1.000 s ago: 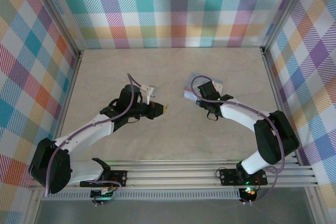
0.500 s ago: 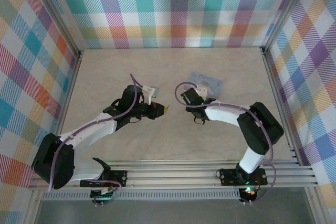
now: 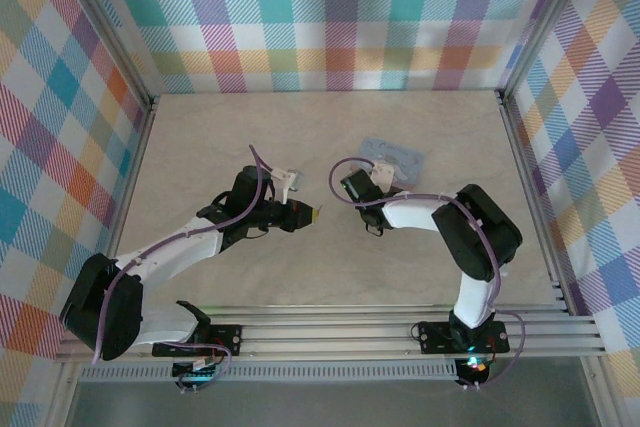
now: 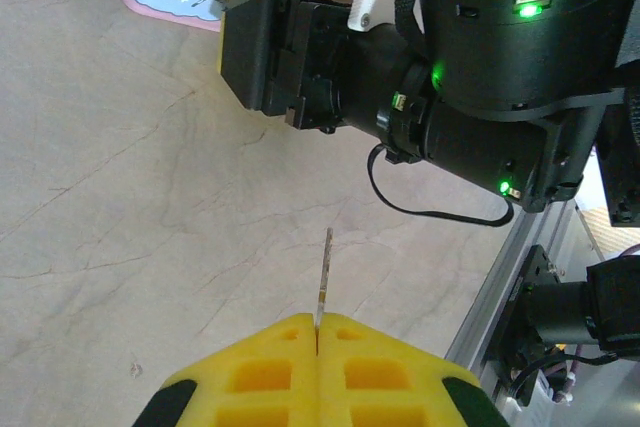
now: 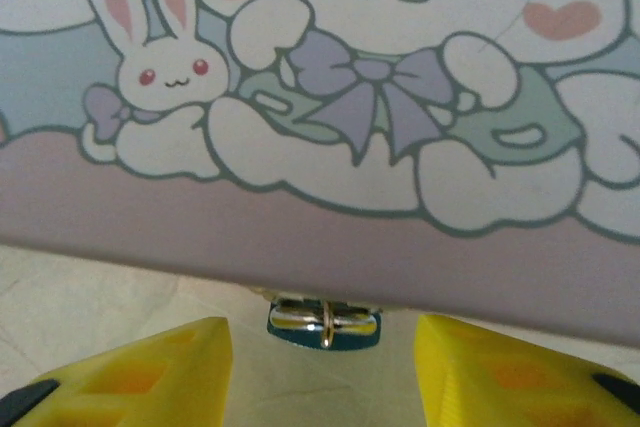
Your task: Unlock a padlock with a key
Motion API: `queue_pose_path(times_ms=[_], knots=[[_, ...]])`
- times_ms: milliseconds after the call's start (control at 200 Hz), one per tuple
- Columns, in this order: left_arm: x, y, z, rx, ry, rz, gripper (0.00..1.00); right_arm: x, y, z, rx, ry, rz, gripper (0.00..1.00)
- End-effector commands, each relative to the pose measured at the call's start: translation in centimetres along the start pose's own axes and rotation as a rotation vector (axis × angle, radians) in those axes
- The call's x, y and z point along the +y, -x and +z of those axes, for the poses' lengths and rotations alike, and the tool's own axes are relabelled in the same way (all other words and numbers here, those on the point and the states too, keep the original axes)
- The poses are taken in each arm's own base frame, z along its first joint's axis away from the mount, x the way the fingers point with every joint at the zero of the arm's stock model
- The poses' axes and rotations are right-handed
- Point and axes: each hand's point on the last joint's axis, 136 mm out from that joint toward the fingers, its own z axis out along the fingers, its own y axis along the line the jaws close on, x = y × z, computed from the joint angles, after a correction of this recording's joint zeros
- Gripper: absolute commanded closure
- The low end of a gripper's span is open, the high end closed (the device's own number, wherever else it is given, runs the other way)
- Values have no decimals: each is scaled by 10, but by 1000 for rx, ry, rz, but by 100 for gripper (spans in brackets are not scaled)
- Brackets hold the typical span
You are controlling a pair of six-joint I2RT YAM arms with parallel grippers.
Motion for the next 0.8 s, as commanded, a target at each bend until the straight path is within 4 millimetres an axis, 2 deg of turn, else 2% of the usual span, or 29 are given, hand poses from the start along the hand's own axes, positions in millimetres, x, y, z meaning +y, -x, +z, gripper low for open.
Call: queue_pose_path(times_ms=[0, 215, 385, 545, 795], knots=[[-2, -7, 2, 22, -15, 22, 100, 9, 18, 2, -66, 5, 45, 51], [1, -10, 3, 27, -10, 16, 100, 15, 25, 8, -84, 6, 9, 67], [1, -9, 1, 18, -4, 19, 100, 14, 27, 2, -73, 23, -34, 81], [2, -11, -1, 11, 3, 20, 100, 20, 26, -10, -24, 115, -100, 89], [4, -14, -3, 3, 9, 17, 100, 16, 25, -36, 32, 211, -159, 100]])
